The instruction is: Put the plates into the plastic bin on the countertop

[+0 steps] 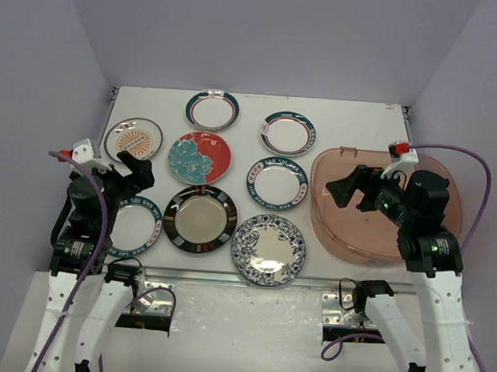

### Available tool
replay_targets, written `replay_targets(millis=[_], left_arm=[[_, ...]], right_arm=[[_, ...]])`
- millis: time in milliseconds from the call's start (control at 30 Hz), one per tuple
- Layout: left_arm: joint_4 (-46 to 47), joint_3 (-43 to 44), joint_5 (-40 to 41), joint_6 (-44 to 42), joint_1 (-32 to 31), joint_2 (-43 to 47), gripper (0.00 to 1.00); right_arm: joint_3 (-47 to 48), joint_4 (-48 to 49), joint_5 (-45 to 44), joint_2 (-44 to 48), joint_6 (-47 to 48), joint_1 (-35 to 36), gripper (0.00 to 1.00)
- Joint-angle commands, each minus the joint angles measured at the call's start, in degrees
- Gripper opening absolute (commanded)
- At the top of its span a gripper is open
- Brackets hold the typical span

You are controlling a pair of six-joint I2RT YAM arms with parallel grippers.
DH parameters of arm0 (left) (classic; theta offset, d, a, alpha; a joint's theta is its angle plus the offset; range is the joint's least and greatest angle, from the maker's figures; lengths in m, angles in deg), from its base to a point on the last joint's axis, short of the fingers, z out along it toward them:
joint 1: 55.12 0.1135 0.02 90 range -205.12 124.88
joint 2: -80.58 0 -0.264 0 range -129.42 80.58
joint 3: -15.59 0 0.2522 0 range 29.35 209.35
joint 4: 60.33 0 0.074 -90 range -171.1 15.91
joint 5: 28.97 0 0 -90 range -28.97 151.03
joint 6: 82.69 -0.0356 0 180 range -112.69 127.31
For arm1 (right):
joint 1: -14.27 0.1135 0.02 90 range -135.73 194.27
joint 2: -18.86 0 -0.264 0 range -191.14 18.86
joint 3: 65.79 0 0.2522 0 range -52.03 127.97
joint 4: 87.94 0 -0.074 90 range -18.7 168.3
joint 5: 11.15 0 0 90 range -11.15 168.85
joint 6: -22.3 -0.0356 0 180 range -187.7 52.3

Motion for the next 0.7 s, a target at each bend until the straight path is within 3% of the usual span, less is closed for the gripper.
replay_targets(millis=[0, 200, 300, 367, 433, 500, 667], left_arm=[[2.04, 0.50, -0.89, 0.22, -0.38, 0.22, 1.00], [2.01, 0.60, -0.59, 0.22, -0.38, 0.48, 1.00], [1.71, 0.77, 1.33, 0.59, -0.29, 1.44, 1.00], [1.41, 0.85, 2.87, 1.05, -0.19, 1.96, 1.00], [1.04, 0.72, 3.98, 1.42, -0.11, 3.05, 1.00], [1.02, 0.66, 4.58, 1.64, -0.11, 4.13, 1.00], [0.92, 0.47, 5.23, 1.85, -0.11, 4.96, 1.00]], right_arm=[[3.89, 3.47, 4.08, -0.38, 1.11, 0.38, 0.99], [5.37, 11.24, 22.81, -6.16, -4.71, 0.47, 0.99], [9.64, 19.37, 31.26, -15.52, -8.81, 4.09, 0.99], [15.50, 17.42, 26.15, -22.34, -5.04, 14.95, 0.99], [29.51, 8.10, 20.63, -36.14, 1.64, 25.33, 0.99], [38.73, 5.08, 19.72, -47.96, 2.90, 28.96, 0.99], [48.89, 2.06, 15.97, -67.95, 7.13, 34.16, 0.99]])
